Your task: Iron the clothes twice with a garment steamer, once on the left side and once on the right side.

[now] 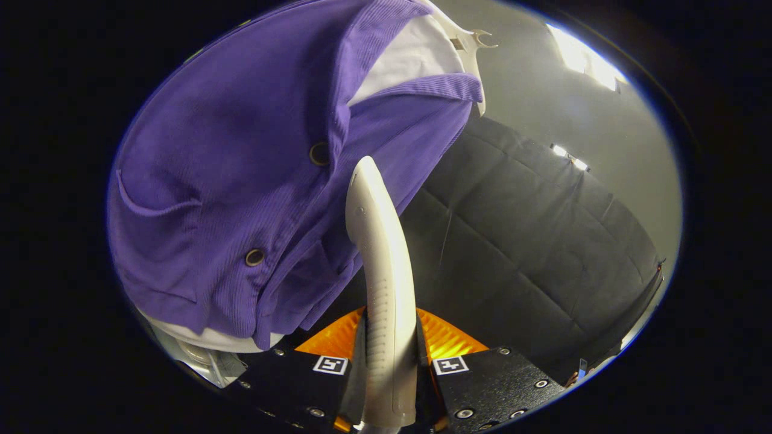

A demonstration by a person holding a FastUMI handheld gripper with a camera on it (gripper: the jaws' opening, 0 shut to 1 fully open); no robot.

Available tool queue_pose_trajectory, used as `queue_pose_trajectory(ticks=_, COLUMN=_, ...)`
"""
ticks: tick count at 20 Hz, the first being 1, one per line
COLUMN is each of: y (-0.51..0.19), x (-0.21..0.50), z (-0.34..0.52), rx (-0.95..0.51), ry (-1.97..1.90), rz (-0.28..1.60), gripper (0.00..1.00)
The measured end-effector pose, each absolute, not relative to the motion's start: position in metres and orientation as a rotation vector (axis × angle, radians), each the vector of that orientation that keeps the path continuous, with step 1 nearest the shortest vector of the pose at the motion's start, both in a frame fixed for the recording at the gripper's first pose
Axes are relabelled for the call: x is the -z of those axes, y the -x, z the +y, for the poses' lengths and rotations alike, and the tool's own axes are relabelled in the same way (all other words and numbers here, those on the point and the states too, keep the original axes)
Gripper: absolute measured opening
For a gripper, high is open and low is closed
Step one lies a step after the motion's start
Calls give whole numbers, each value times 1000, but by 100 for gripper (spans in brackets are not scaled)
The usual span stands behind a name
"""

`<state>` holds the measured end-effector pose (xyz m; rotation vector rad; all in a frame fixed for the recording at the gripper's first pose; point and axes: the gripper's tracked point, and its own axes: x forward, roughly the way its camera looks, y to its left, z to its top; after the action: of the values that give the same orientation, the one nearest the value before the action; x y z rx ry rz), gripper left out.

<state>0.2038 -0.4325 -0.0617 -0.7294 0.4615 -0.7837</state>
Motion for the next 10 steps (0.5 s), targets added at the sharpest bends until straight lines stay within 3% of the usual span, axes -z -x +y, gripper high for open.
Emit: queue_pose_trajectory(ticks=10, y=-202, x=56, z=-429, rx=783, ry=860, rz=490, gripper=37)
